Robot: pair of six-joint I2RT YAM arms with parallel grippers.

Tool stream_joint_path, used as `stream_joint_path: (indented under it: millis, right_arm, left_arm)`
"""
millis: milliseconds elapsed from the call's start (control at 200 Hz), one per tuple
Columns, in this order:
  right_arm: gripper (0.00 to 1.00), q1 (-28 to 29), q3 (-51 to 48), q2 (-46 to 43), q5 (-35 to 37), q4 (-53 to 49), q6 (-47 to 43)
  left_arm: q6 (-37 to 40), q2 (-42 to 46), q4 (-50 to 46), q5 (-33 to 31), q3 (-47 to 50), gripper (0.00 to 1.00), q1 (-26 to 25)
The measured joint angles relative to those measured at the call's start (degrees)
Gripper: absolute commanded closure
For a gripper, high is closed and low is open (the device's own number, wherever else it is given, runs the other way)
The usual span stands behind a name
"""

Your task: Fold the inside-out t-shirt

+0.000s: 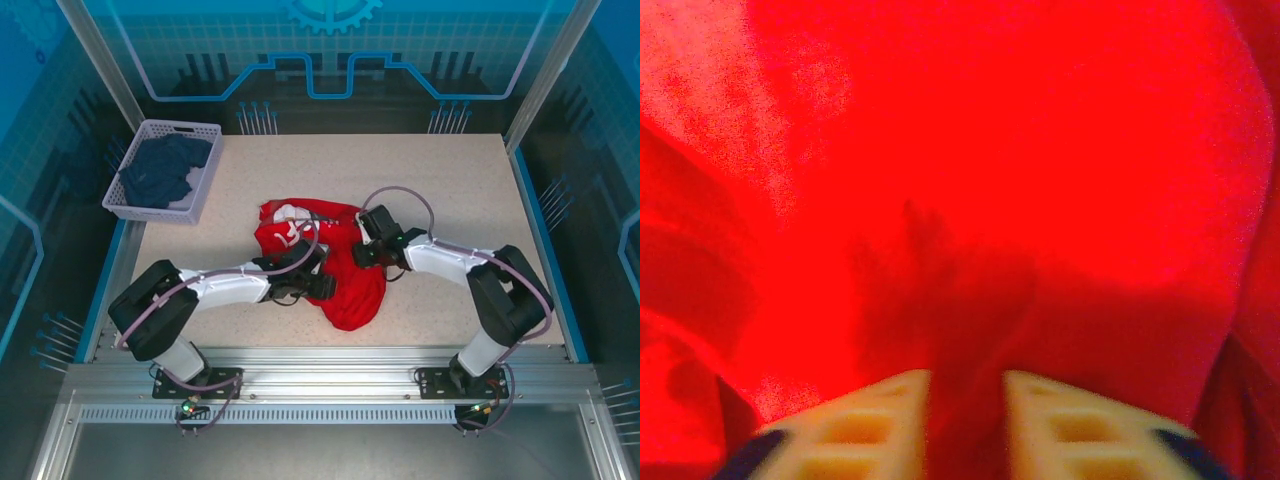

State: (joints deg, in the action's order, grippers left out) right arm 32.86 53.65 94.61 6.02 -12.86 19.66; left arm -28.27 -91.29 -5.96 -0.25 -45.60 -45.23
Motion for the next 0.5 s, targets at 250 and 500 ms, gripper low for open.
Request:
stream_joint_path:
  millis: [250, 500]
  right_arm:
    - [1.0, -4.55, 7.08, 0.11, -1.03, -1.16, -3.5]
    - [0.92, -10.4, 22.8, 0.11, -9.2, -5.31, -6.88]
  left_arm:
    - [1.57, 0.83, 0.13, 7.72, -2.73, 1.0, 0.0]
    - [1.29, 8.94, 4.42, 14.01, -4.39, 1.0, 0.26]
